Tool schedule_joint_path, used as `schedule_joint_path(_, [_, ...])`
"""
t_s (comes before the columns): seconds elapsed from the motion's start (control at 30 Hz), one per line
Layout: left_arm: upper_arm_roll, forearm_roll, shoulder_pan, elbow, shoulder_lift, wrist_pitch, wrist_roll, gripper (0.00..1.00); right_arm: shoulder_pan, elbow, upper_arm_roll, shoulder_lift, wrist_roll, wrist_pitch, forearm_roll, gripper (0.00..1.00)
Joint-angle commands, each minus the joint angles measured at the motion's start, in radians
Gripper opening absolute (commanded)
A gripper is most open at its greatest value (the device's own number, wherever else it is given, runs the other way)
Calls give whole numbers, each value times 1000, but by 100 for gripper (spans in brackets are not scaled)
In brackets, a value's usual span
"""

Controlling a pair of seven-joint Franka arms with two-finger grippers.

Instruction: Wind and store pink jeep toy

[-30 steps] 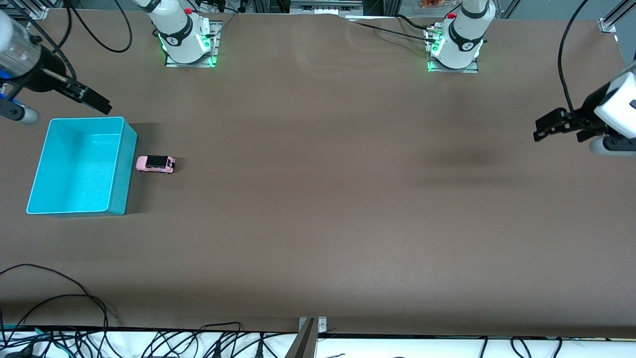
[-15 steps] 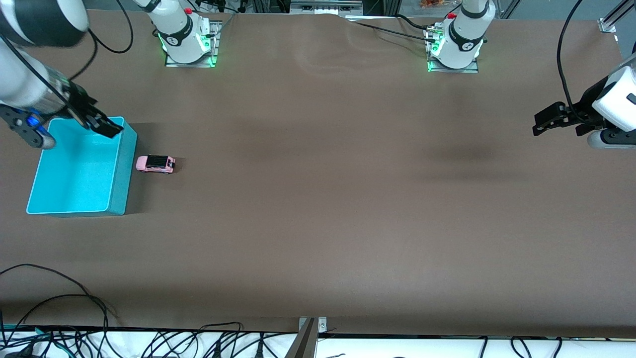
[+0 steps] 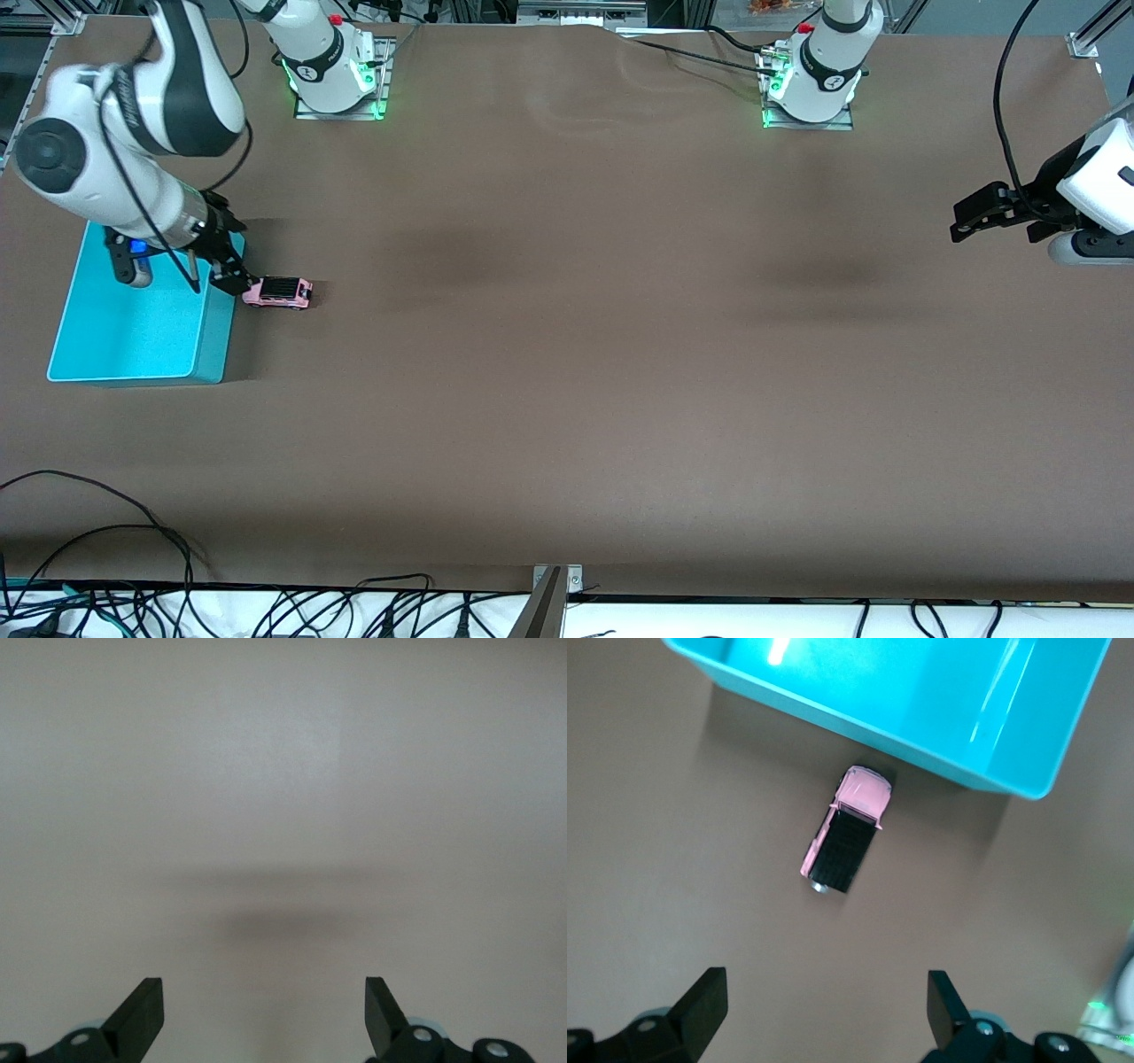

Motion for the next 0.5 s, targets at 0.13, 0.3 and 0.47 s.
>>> schedule_joint_path(0.13, [10, -18, -2, -16, -15, 8, 14, 100, -15, -146, -23, 53, 160, 247, -4, 100])
schedule_joint_path(0.3, [10, -16, -1, -16, -15, 8, 15, 100, -15, -173, -51, 120, 234, 358, -9, 100])
schedule_joint_path(0.47, [10, -14, -2, -16, -14, 5, 15, 100, -15, -233, -56, 163, 237, 510, -9, 100])
